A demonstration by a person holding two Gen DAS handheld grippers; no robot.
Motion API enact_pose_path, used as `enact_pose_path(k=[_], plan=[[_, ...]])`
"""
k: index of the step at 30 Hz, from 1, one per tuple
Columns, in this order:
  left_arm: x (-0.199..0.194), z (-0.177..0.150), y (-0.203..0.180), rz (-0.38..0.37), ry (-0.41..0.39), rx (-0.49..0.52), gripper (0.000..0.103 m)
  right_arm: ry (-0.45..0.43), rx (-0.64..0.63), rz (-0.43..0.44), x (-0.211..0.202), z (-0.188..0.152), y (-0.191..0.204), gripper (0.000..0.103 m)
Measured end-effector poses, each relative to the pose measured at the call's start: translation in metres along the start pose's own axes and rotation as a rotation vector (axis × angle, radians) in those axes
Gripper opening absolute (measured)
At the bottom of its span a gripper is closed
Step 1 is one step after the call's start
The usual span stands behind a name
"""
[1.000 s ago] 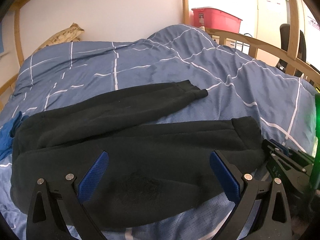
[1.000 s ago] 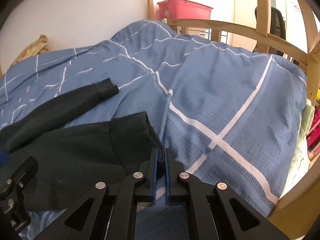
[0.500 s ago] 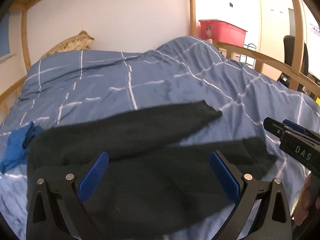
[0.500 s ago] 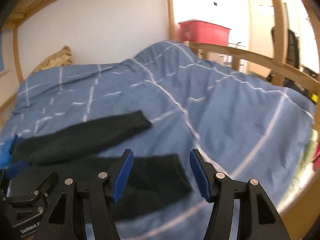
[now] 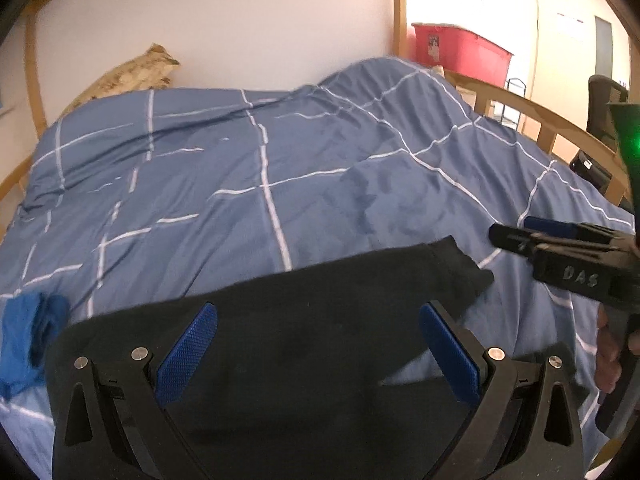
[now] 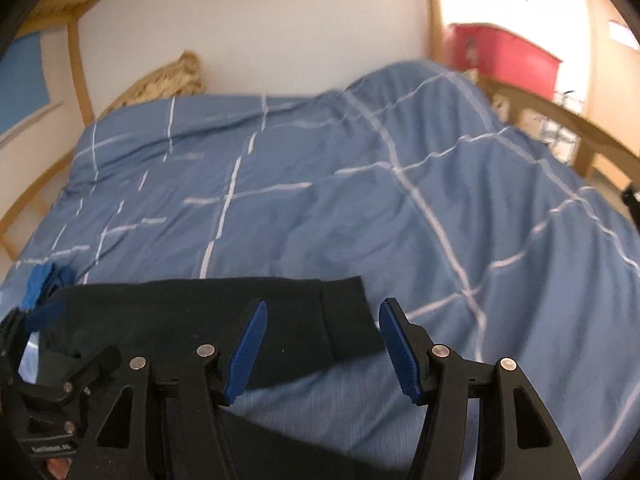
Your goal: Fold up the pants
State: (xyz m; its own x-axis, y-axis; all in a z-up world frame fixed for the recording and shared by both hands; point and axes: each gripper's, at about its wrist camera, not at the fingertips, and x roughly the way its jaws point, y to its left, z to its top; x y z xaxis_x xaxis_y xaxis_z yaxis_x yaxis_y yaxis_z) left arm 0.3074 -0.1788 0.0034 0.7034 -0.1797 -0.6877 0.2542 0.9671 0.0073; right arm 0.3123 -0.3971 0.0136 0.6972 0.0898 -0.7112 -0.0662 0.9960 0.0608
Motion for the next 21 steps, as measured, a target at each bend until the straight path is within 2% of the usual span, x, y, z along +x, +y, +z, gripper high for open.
enact_pose_path(k=[8,12,17,21], plan=[[0.049,0.052,-0.001,-0.023,0.126,0.053,0.103,0.210,0.034,0.084,0.062,0.028,-0.024,0.059],[0.070,0.068,-0.004,0.009,0.172,0.106,0.103,0.314,0.018,0.103,0.093,0.030,-0.032,0.058],[0.091,0.074,-0.011,0.028,0.216,0.184,0.103,0.370,0.006,0.086,0.122,0.032,-0.039,0.058],[0.099,0.073,-0.017,0.018,0.224,0.228,0.103,0.393,0.037,0.129,0.137,0.027,-0.045,0.057]])
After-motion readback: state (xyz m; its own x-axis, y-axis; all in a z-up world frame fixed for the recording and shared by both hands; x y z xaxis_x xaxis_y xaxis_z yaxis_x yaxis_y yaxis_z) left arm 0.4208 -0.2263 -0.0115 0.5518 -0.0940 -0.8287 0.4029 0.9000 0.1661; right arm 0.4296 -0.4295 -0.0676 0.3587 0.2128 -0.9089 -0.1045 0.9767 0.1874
